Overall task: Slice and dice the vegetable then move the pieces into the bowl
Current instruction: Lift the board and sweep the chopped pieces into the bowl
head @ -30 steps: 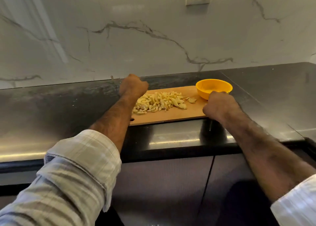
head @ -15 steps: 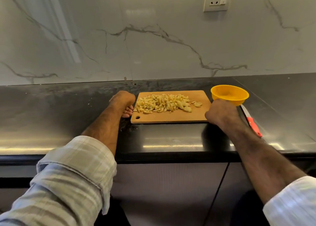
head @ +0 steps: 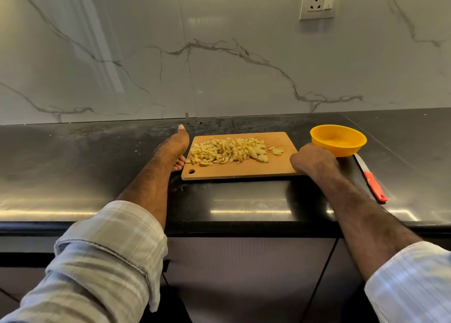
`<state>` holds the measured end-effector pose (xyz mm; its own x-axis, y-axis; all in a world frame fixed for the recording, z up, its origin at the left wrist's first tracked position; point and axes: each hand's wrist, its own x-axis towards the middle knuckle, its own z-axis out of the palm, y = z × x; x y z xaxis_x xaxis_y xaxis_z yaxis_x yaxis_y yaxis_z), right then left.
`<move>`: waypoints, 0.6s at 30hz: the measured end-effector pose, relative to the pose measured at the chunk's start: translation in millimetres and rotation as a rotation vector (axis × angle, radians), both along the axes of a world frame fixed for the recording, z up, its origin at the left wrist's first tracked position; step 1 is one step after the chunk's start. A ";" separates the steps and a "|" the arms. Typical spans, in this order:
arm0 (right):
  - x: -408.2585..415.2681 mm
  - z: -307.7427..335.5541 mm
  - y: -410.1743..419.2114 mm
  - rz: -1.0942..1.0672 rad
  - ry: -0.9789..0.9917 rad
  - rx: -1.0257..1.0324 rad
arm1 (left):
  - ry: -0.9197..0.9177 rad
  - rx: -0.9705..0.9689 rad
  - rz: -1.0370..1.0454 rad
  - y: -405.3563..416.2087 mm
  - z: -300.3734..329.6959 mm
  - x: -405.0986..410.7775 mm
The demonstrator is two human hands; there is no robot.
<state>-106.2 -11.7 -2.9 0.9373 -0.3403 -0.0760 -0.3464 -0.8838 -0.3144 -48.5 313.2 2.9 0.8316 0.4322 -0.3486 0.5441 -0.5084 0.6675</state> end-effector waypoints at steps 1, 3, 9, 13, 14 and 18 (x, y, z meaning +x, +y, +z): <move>1.0 -0.3 -1.0 -0.024 -0.009 0.045 | -0.002 -0.007 0.004 1.9 0.4 -1.2; 3.6 0.5 -1.8 -0.039 -0.018 0.110 | -0.007 -0.010 0.018 6.9 0.6 -3.0; 11.9 -7.3 11.8 -0.127 -0.089 0.312 | 0.007 -0.005 -0.006 22.6 0.1 -6.9; 17.5 -14.0 14.3 -0.182 -0.209 0.457 | 0.008 -0.006 -0.013 26.1 0.8 -4.9; 17.7 -15.7 14.6 -0.187 -0.234 0.541 | -0.002 -0.021 -0.006 25.6 0.5 -4.6; 19.7 -25.2 11.3 -0.234 -0.297 0.719 | -0.043 -0.100 0.040 25.2 -2.4 -7.5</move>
<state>-86.5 -0.5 -28.1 0.8634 -0.4924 -0.1103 -0.3101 -0.3453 -0.8858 -56.0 338.4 0.5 0.8293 0.4304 -0.3563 0.5327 -0.4166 0.7367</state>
